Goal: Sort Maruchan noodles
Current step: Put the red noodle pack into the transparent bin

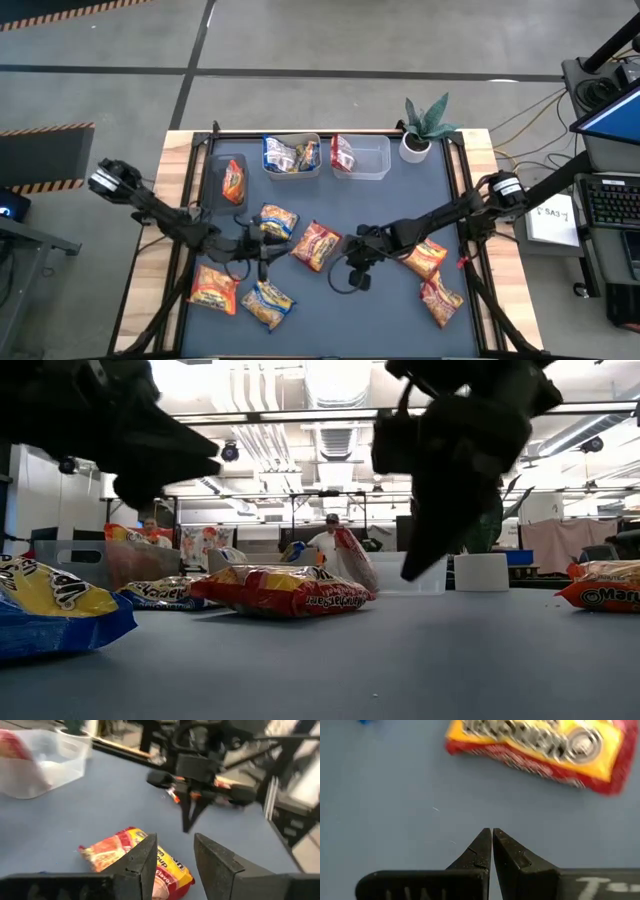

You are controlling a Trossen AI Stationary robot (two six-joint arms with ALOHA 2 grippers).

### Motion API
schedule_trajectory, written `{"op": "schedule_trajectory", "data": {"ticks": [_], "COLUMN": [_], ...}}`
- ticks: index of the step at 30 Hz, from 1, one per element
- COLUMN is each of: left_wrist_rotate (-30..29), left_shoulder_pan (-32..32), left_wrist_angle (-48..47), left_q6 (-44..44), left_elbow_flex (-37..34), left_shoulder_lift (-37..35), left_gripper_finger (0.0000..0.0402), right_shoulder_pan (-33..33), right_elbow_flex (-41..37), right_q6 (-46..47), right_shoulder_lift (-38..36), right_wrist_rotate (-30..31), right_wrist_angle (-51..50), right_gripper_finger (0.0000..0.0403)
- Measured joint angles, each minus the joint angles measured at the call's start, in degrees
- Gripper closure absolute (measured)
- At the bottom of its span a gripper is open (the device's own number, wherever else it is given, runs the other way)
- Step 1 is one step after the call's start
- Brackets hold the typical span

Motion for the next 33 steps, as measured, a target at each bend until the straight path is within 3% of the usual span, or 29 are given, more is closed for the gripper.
{"op": "schedule_trajectory", "data": {"ticks": [5, 14, 26, 33], "left_wrist_rotate": [6.10, 6.18, 12.06, 12.54], "left_shoulder_pan": [3.11, 5.93, 6.98, 7.52], "left_wrist_angle": [-6.42, -24.69, -28.27, -28.69], "left_q6": [3.16, 3.23, 3.75, 3.76], "left_elbow_flex": [4.82, 12.58, 12.51, 12.30], "left_shoulder_lift": [4.44, 11.05, 12.24, 13.88], "left_gripper_finger": [0.0311, 0.0326, 0.0326, 0.0326], "right_shoulder_pan": [-0.06, -0.37, -6.22, -9.40], "right_elbow_flex": [-2.36, -3.03, -3.25, -3.23], "right_q6": [2.62, 2.45, -2.60, 2.11], "right_shoulder_lift": [-0.02, -0.07, -0.09, -0.09], "right_wrist_rotate": [2.00, 3.97, 6.52, 6.22], "right_wrist_angle": [0.03, 1.76, 13.35, 15.59], "right_gripper_finger": [0.0394, 0.0394, 0.0394, 0.0394]}}
